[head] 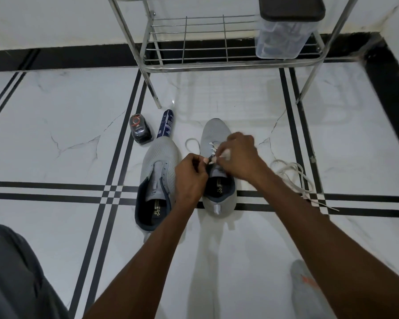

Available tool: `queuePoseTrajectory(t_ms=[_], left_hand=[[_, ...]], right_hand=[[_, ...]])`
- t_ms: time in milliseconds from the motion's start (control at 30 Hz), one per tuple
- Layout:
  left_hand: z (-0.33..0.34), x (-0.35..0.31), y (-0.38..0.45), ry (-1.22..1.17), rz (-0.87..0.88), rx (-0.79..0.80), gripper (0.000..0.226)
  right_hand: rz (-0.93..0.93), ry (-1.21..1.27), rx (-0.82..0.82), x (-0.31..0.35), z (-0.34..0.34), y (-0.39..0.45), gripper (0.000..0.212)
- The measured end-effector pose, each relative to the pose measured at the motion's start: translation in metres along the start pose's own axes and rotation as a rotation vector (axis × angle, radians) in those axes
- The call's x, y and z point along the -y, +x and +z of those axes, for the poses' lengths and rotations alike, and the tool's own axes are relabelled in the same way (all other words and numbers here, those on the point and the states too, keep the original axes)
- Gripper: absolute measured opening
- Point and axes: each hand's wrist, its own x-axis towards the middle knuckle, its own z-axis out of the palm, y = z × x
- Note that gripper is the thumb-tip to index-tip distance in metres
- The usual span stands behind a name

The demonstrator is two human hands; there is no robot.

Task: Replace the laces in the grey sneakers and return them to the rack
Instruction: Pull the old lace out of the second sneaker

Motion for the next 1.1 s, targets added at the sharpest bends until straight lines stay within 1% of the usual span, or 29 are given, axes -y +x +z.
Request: queuePoseTrajectory(t_ms=[33,67,100,133,167,200,233,267,300,333,400,433,467,500,567,633,667,733,800,833,900,967,1033,1067,1100], left_hand=[[0.0,0.0,0.0,-0.002,0.003,0.007,0.012],[0.0,0.0,0.0,-0.001,0.006,0.013,0.012],[0.0,0.0,0.001,0.002,0.009,0.013,0.011],[0.0,0.001,0.001,0.009,0.013,0.007,0.012],[-0.001,0.003,0.002,0.021,0.015,-0.003,0.012],[-0.001,0.004,0.002,0.032,0.013,-0.011,0.013],[-0.001,0.006,0.002,0.041,0.008,-0.017,0.014],[-0.001,0.008,0.002,0.044,0.002,-0.024,0.015],[-0.001,0.008,0.001,0.047,-0.005,-0.027,0.016],[-0.001,0.008,0.0,0.053,-0.001,-0.026,0.016],[0.001,0.006,-0.001,0.065,0.043,-0.016,0.016],[0.002,0.004,-0.002,0.075,0.065,-0.011,0.016],[0.003,0.001,-0.002,0.097,0.094,-0.006,0.016],[0.004,-0.001,-0.002,0.123,0.124,-0.003,0.015],[0.007,-0.001,-0.003,0.155,0.176,-0.004,0.014],[0.008,0.001,-0.004,0.183,0.22,0.008,0.013],[0.008,0.001,-0.005,0.2,0.239,0.019,0.012],[0.009,0.002,-0.004,0.229,0.266,0.046,0.01],[0.009,0.003,0.002,0.254,0.286,0.065,0.009],[0.007,0.005,0.005,0.26,0.292,0.07,0.009],[0.003,0.01,0.012,0.238,0.269,0.023,0.011],[-0.002,0.015,0.015,0.182,0.196,-0.061,0.011],[-0.001,0.016,0.012,0.161,0.169,-0.067,0.007],[0.002,0.013,0.01,0.177,0.198,-0.041,0.007],[0.006,0.009,0.01,0.21,0.26,-0.006,0.014]], right_hand=[[-0.021,-0.1,0.092,0.005,0.009,-0.003,0.025],[-0.051,-0.167,0.131,0.007,0.017,-0.004,0.026],[-0.084,-0.184,0.136,0.007,0.022,-0.005,0.027],[-0.106,-0.128,0.112,0.006,0.024,-0.005,0.028],[-0.088,-0.022,0.038,0.001,0.023,-0.003,0.028],[-0.006,0.119,-0.101,-0.006,0.018,0.001,0.028],[0.105,0.247,-0.281,-0.014,0.009,0.005,0.027],[0.183,0.315,-0.454,-0.024,0.0,0.007,0.026],[0.228,0.327,-0.524,-0.031,-0.008,0.008,0.024],[0.246,0.317,-0.485,-0.033,-0.014,0.007,0.028],[0.299,0.254,-0.249,-0.028,-0.014,0.001,0.056],[0.319,0.181,-0.171,-0.023,-0.01,-0.004,0.069],[0.312,0.12,-0.131,-0.018,-0.005,-0.008,0.076],[0.286,0.097,-0.095,-0.014,-0.001,-0.012,0.076],[0.265,0.182,-0.021,-0.013,0.007,-0.012,0.061],[0.288,0.281,0.035,-0.009,0.008,-0.013,0.045],[0.259,0.266,0.055,-0.007,0.009,-0.013,0.041],[0.145,0.129,0.064,0.001,0.011,-0.015,0.037],[0.058,0.032,0.006,0.003,0.014,-0.016,0.029],[0.055,0.046,-0.031,-0.002,0.016,-0.016,0.022],[0.177,0.181,-0.105,-0.016,0.015,-0.015,0.014],[0.289,0.288,-0.157,-0.029,0.012,-0.014,0.011],[0.292,0.272,-0.137,-0.035,0.01,-0.012,0.009],[0.284,0.255,-0.101,-0.034,0.01,-0.011,0.007],[0.272,0.248,-0.061,-0.033,0.009,-0.01,0.006]])
